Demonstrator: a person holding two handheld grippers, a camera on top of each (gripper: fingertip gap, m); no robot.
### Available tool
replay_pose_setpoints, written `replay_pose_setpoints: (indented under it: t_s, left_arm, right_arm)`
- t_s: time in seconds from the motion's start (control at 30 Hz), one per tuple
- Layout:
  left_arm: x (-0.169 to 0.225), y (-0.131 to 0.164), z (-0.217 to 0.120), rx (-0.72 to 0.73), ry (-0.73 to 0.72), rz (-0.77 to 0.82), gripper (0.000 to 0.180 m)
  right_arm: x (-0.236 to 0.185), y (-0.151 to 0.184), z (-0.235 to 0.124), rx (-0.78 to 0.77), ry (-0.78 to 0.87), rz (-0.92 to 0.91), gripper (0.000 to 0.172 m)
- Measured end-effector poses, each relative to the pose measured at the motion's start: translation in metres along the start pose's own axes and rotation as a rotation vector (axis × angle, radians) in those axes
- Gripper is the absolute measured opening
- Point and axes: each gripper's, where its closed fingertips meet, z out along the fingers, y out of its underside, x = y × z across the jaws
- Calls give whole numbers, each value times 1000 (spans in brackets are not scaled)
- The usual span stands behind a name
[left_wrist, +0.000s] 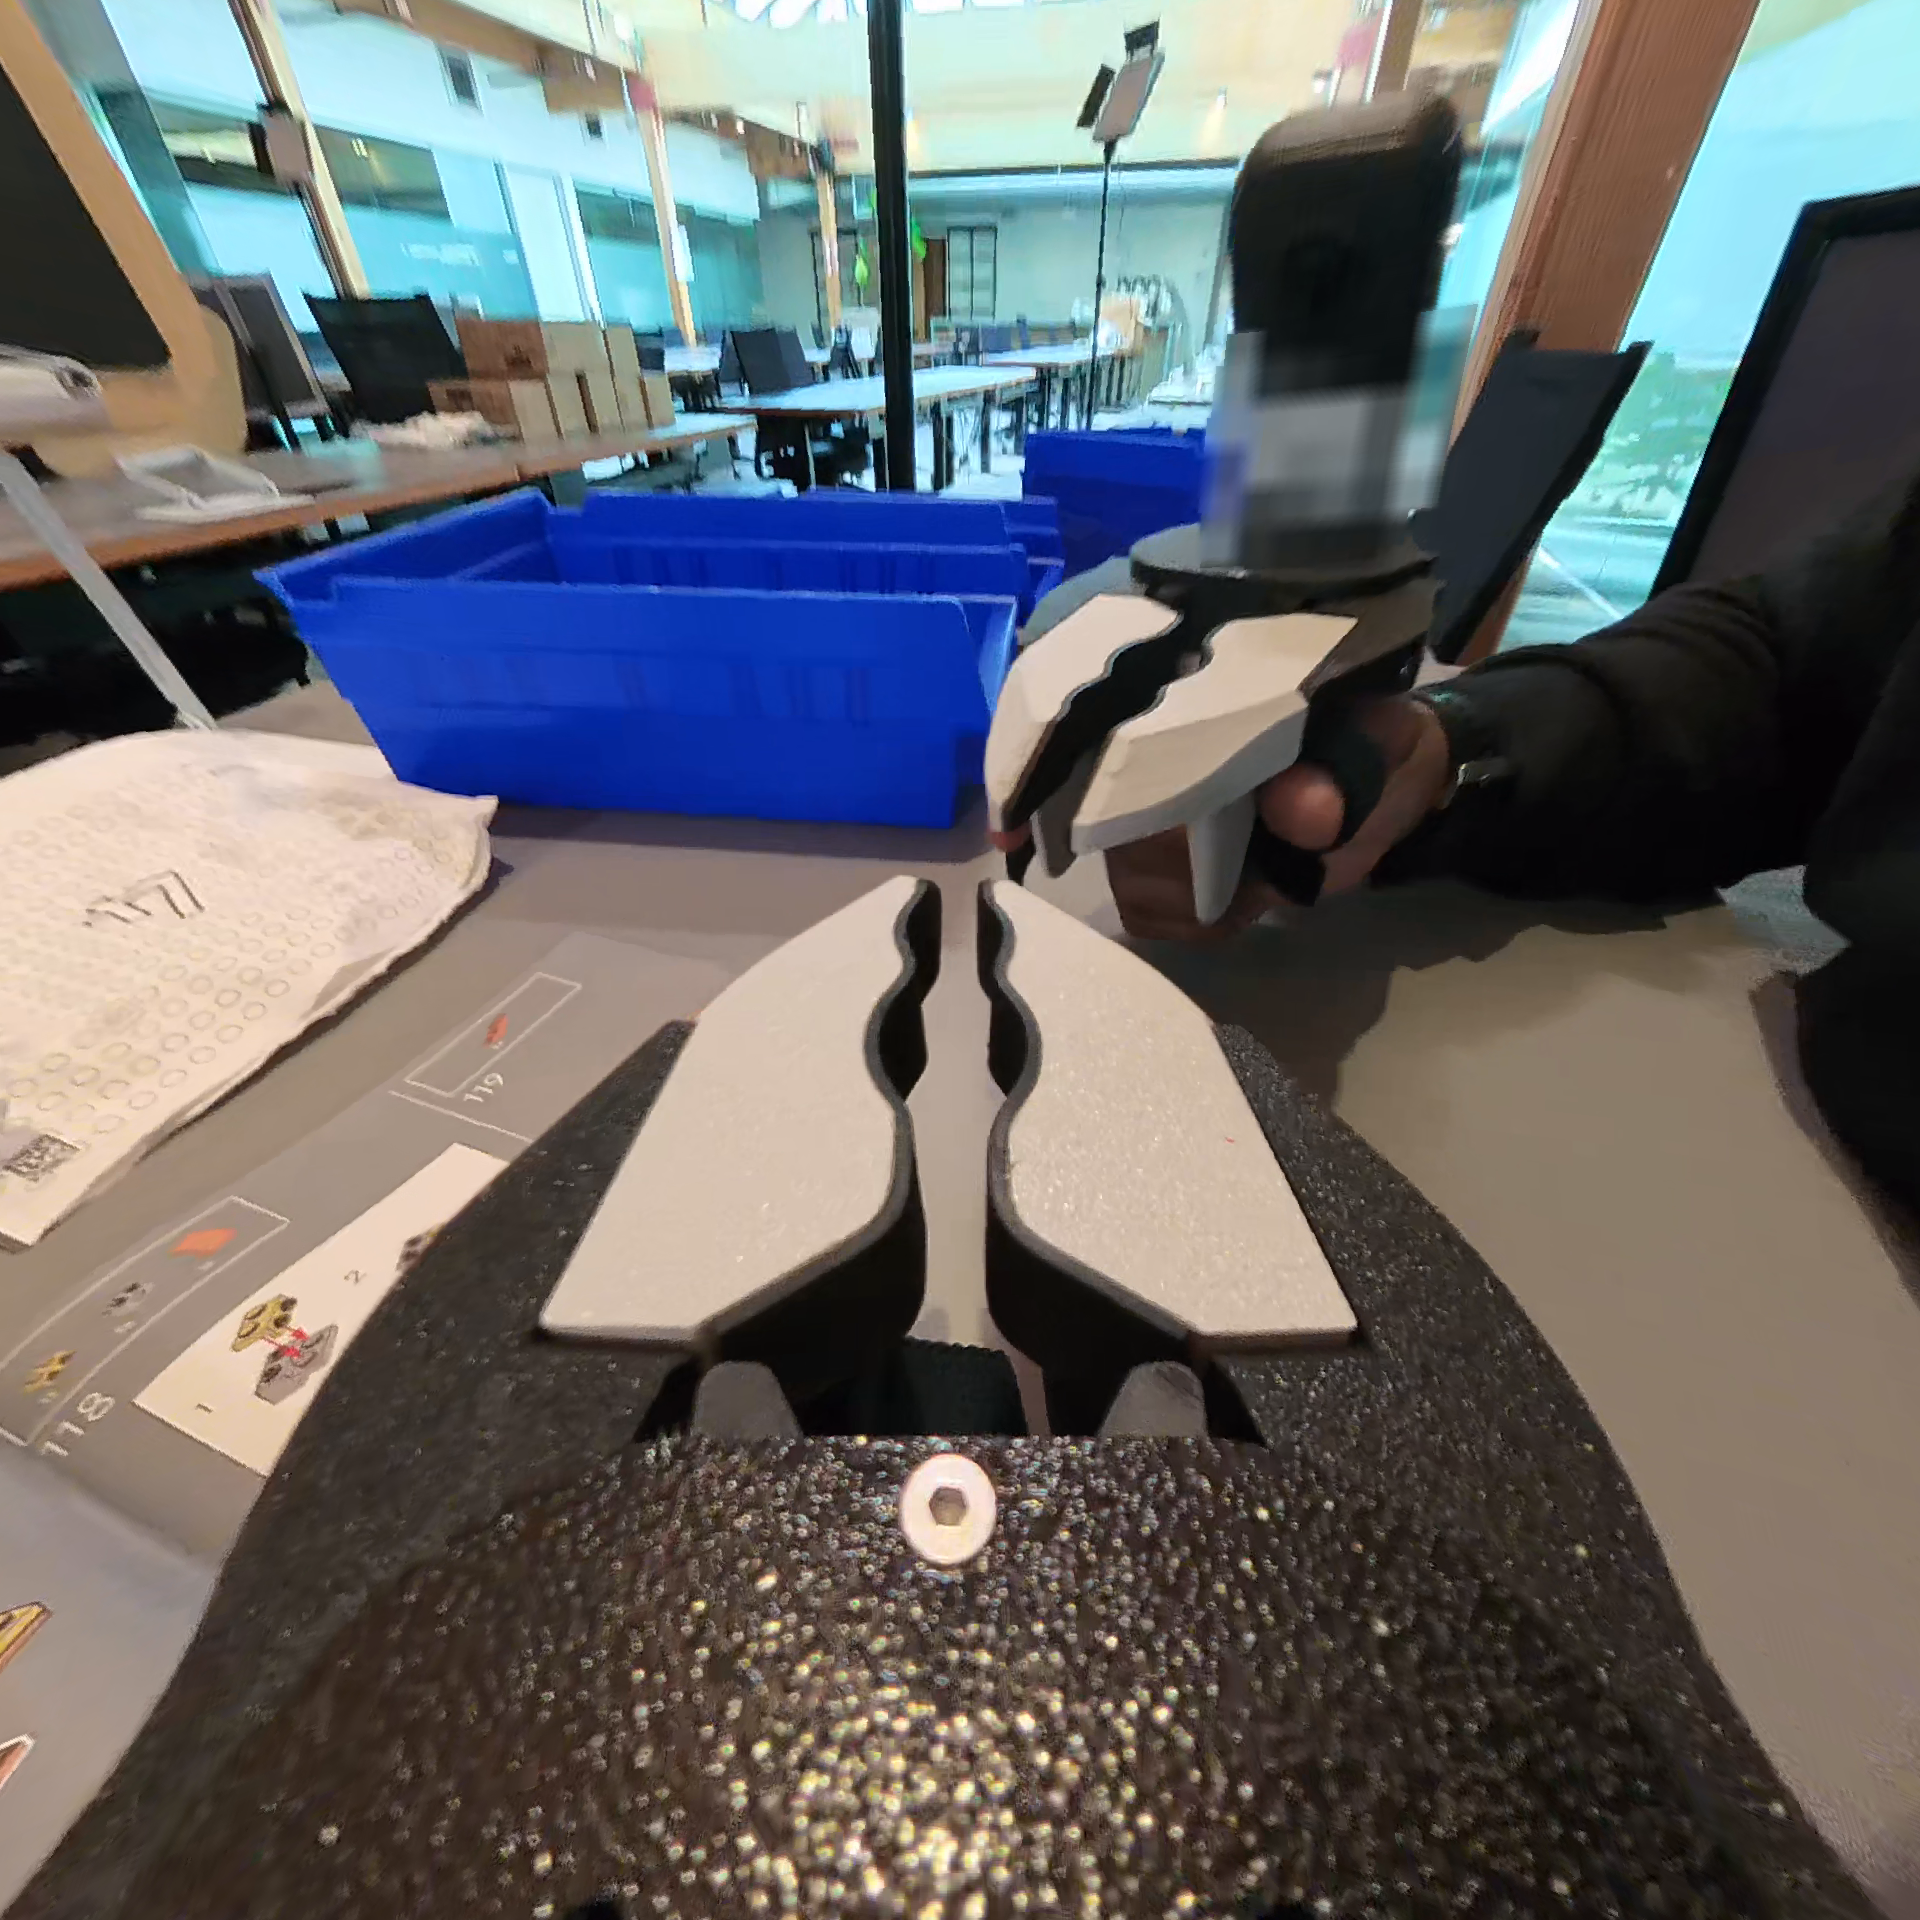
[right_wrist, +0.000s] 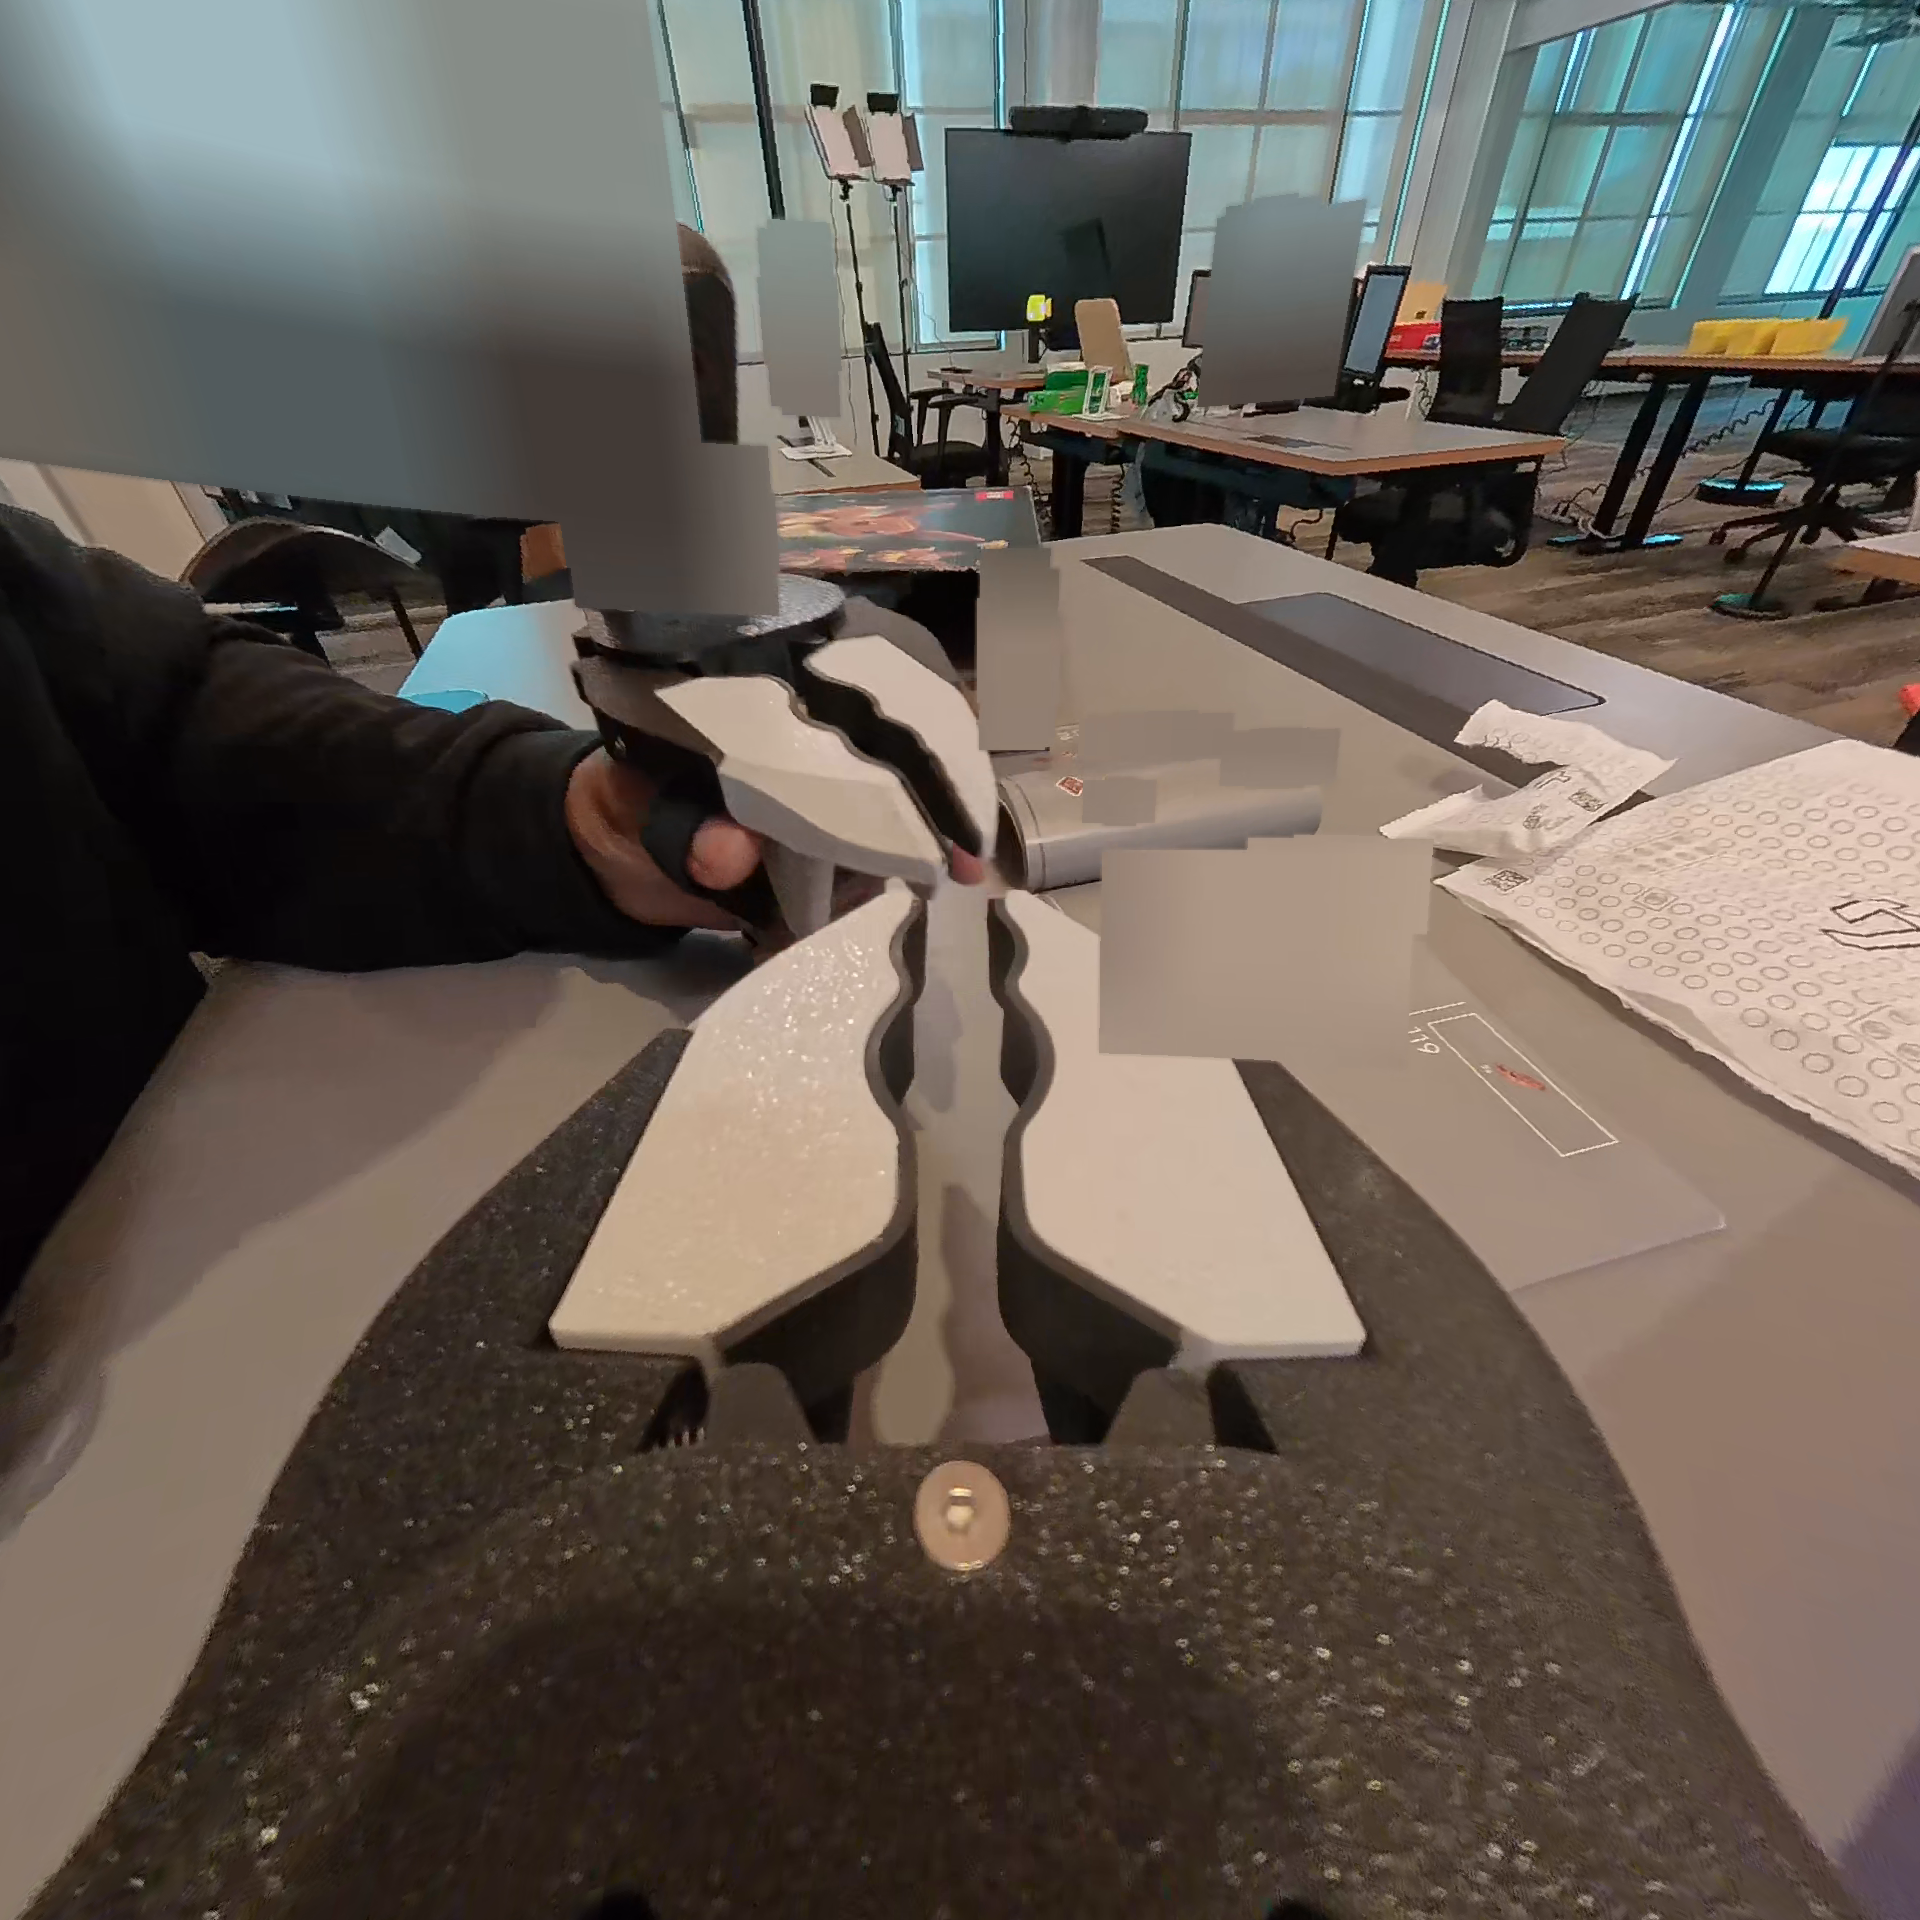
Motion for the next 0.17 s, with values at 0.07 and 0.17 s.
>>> replay_pose_setpoints:
  t_s: [0.07, 0.17]
  left_arm:
    - [2, -5, -5, 41, 0, 13, 3]
    - [3, -11, -13, 99, 6, 8, 0]
  right_arm:
    - [3, 0, -2, 4, 8, -4, 10]
    - [8, 1, -4, 7, 20, 3, 9]
